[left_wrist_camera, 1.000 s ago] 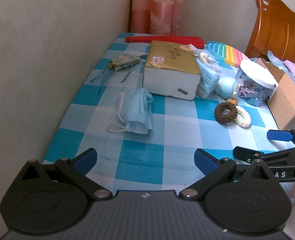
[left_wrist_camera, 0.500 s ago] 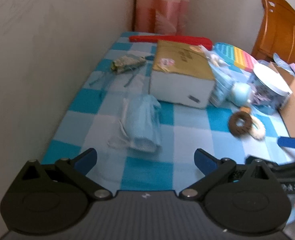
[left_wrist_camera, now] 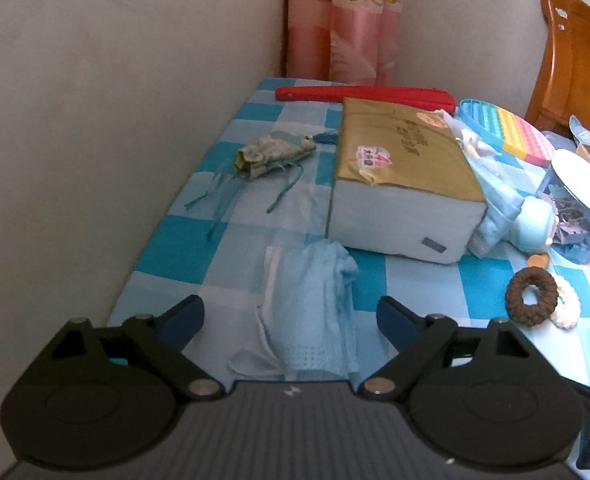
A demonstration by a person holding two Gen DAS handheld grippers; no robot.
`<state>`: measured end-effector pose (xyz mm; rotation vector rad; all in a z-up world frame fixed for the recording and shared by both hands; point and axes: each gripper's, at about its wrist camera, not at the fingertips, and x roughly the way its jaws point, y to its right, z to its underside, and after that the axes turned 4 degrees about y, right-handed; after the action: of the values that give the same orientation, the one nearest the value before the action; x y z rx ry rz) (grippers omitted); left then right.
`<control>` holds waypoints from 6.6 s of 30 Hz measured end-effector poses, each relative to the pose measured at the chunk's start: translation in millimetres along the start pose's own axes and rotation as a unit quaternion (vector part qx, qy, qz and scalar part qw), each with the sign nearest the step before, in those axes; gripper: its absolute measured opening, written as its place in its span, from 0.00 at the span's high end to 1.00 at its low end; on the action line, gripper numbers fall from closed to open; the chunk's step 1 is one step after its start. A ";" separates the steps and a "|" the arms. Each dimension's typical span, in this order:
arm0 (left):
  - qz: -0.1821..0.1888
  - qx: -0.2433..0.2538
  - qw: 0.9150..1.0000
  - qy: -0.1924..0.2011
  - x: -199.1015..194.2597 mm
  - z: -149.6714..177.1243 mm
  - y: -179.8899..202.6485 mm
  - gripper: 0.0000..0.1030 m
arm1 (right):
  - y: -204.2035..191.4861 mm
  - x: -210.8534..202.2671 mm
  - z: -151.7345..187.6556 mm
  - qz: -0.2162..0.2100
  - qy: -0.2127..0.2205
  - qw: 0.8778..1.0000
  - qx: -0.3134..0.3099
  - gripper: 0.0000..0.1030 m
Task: Organize soft objects
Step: 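Grasp the light blue face mask with the left tool while the right tool grasps the cream knitted ring, then carry the mask into the cardboard box with the left tool while the right tool drops the ring there, then move the right tool to the brown fuzzy hair tie and grasp it, then grasp the small orange peg with the left tool while the right tool holds the hair tie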
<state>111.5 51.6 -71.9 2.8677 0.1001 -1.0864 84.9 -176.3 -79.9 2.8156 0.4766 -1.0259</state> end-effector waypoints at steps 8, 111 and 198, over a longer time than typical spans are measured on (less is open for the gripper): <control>0.000 0.003 1.000 -0.003 6.7 -1.8 2.2 0.11 | 3.3 10.4 -14.3 -0.002 0.007 1.000 -0.007 0.20; 0.213 0.258 0.940 0.061 -74.7 -81.0 289.5 0.10 | 106.8 -139.4 8.9 0.021 0.021 0.999 0.035 0.00; 0.041 0.062 0.997 0.000 -51.6 7.0 19.2 0.04 | -25.1 9.9 -18.9 0.006 0.022 1.000 -0.022 0.53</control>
<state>70.0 30.0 -42.0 2.9505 -0.0868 -1.1151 95.4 -146.2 -71.7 2.8046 0.4788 -0.9414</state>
